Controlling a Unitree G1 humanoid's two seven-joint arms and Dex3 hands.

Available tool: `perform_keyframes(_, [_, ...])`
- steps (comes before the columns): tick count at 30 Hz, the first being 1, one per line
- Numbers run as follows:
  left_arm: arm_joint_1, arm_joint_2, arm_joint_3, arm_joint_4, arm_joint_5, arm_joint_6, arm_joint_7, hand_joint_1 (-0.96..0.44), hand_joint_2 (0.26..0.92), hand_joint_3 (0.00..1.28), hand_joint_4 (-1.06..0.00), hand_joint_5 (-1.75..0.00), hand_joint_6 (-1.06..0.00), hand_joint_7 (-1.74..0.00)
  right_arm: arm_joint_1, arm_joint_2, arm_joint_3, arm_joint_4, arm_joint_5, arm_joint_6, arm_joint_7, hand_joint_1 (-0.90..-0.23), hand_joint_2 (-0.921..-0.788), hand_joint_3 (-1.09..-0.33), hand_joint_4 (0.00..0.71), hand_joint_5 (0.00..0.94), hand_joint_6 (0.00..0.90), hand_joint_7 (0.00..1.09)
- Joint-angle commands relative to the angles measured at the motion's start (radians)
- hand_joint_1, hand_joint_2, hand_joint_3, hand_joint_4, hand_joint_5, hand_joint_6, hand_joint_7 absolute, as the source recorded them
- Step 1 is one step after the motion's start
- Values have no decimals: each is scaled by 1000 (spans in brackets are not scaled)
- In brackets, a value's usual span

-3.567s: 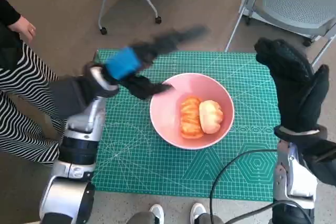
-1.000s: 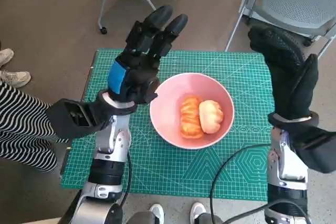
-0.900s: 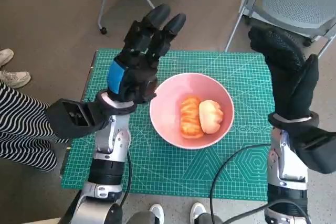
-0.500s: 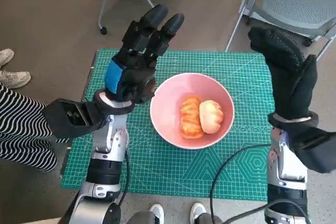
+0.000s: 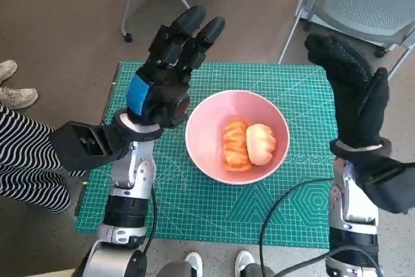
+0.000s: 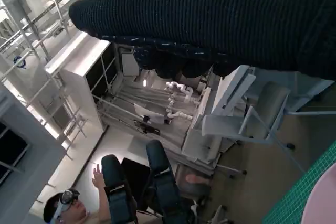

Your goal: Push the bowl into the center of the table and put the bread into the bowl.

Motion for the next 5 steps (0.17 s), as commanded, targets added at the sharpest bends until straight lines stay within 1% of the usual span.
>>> perform_keyframes(1, [3,5,-3,-22,3,7,1,-731,904,551,1,-231,1,-410,5,5,7,-4,-6,17,-7,-702,-921,-652,242,5,122,529])
perform_keyframes(5, [8,8,-3,-28,2,11,1,-731,901,558,1,-218,1,-406,4,4,11,-14,-9,26,-8,-704,-921,-653,241,4,120,530])
